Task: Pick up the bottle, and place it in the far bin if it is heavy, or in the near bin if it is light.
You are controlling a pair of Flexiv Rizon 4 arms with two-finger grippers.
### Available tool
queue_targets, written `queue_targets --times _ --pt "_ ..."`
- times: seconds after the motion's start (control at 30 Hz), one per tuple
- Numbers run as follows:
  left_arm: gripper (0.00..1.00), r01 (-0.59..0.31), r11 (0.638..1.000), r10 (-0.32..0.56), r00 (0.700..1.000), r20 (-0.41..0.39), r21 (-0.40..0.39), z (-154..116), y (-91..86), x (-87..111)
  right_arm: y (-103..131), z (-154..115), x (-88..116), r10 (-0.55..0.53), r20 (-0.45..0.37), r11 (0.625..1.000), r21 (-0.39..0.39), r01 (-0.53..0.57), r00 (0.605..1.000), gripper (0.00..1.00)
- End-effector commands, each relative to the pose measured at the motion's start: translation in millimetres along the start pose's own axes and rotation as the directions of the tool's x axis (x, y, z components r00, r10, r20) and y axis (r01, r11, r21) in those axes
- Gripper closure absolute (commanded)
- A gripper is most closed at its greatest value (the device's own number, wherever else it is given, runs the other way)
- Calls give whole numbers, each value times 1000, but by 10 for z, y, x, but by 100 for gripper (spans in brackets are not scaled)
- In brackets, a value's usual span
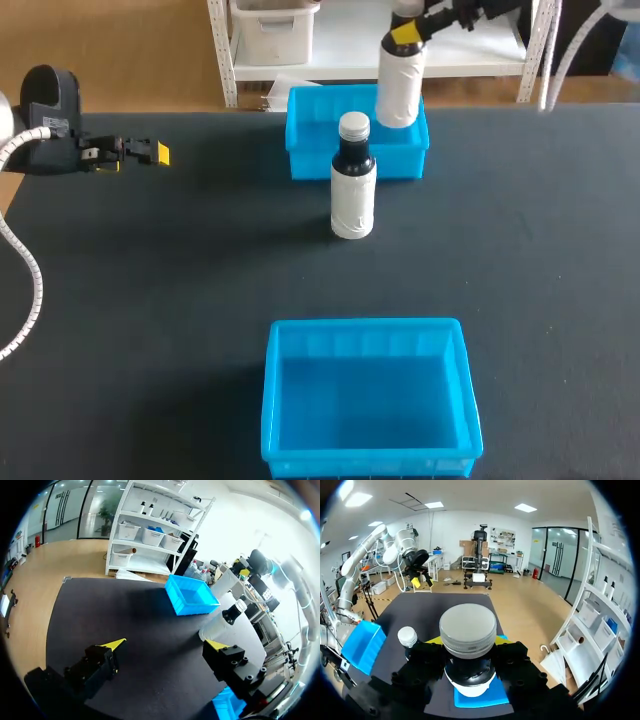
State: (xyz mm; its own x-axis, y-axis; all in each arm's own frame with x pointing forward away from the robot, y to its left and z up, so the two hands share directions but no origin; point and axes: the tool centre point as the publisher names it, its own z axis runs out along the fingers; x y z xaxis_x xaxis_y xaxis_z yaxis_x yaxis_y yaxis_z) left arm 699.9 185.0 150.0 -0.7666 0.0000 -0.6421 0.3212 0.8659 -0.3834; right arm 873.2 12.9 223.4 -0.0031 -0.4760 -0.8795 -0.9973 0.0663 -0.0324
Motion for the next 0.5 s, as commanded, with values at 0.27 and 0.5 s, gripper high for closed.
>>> queue_targets --times 0.27,0.5 --pt "0 0 1000 0 1000 0 0 0 0 0 -193 338 -112 -17 -10 995 -95 16 1000 100" --pt "0 0 1000 0 1000 0 0 0 0 0 -253 502 -107 -22 -5 993 -118 21 1000 100"
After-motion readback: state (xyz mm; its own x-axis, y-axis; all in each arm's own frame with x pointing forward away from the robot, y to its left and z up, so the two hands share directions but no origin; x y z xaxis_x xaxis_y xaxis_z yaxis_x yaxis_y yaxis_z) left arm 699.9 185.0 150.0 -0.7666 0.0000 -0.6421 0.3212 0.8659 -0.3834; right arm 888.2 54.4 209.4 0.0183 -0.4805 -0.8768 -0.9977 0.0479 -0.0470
